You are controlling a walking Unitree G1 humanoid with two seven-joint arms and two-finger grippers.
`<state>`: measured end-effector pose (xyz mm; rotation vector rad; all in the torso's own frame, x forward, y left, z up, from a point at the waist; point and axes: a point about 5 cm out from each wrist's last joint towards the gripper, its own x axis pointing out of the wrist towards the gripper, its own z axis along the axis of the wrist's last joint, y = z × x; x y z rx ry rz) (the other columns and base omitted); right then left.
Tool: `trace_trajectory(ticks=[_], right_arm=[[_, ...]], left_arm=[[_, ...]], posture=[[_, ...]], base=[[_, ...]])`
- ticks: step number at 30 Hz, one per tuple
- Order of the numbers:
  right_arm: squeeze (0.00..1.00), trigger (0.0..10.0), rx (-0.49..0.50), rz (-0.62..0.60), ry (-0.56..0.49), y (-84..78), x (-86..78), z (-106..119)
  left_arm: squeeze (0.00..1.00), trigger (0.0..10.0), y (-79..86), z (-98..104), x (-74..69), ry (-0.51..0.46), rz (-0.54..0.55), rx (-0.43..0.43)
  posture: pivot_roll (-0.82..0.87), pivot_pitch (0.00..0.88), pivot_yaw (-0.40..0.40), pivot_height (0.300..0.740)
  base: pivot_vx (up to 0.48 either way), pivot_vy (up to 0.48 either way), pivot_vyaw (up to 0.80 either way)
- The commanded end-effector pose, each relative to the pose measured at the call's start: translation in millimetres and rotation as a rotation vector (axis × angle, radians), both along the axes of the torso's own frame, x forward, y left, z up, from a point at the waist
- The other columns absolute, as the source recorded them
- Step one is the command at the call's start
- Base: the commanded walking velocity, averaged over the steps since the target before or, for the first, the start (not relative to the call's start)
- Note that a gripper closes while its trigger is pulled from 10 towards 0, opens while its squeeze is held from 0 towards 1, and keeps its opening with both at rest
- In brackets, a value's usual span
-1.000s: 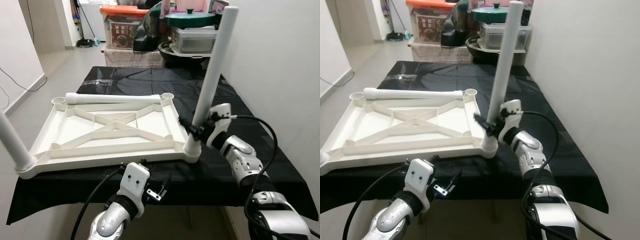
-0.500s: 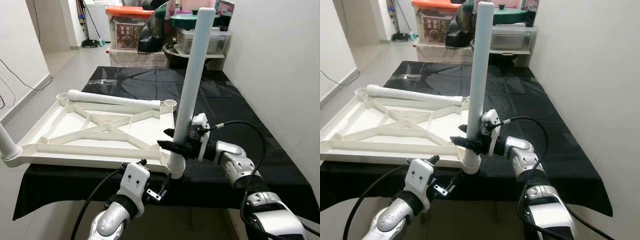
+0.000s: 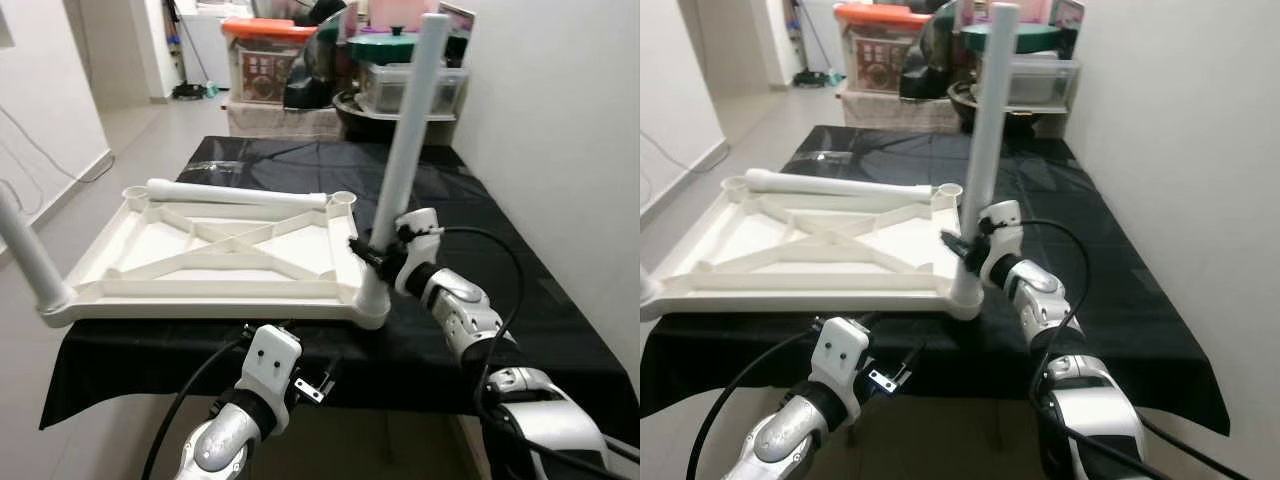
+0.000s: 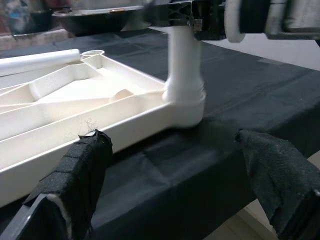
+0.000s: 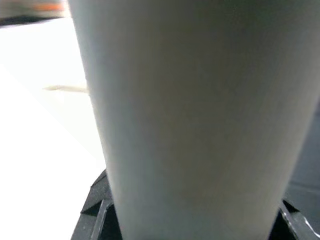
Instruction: Building children table
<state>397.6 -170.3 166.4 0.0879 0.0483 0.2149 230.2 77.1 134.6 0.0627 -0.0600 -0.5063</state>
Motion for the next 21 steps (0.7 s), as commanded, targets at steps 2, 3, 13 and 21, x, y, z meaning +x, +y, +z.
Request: trace_trajectory(ticks=[2, 3, 13, 21], right_arm=[[0.00, 0.0, 0.017, -0.469, 0.100, -45.9, -5.7, -13.1], [0.00, 0.0, 0.017, -0.469, 0.100, -45.9, -5.7, -13.1], [0.00, 10.0, 0.062, -0.741, 0.107, -41.5, -11.2, -19.1], [1.00, 10.0, 0.069, -0.670, 0.021, -28.2, -4.7, -4.2]], left_arm=[[0.00, 10.0, 1.1, -2.6, 0.0, 0.009, -0.004, 0.016], [0.00, 10.0, 1.1, -2.6, 0.0, 0.009, -0.004, 0.016], [0.00, 10.0, 0.3, -2.8, 0.5, 0.007, -0.010, 0.022], [0.00, 10.0, 0.8, -2.6, 0.7, 0.007, -0.011, 0.024]], posture=[[0.06, 0.000, -0.054, 0.740], [0.06, 0.000, -0.054, 0.740], [0.07, 0.000, -0.054, 0.740], [0.07, 0.000, -0.055, 0.740]], base=[[0.000, 0.000, 0.00], [0.000, 0.000, 0.00], [0.000, 0.000, 0.00], [0.000, 0.000, 0.00]])
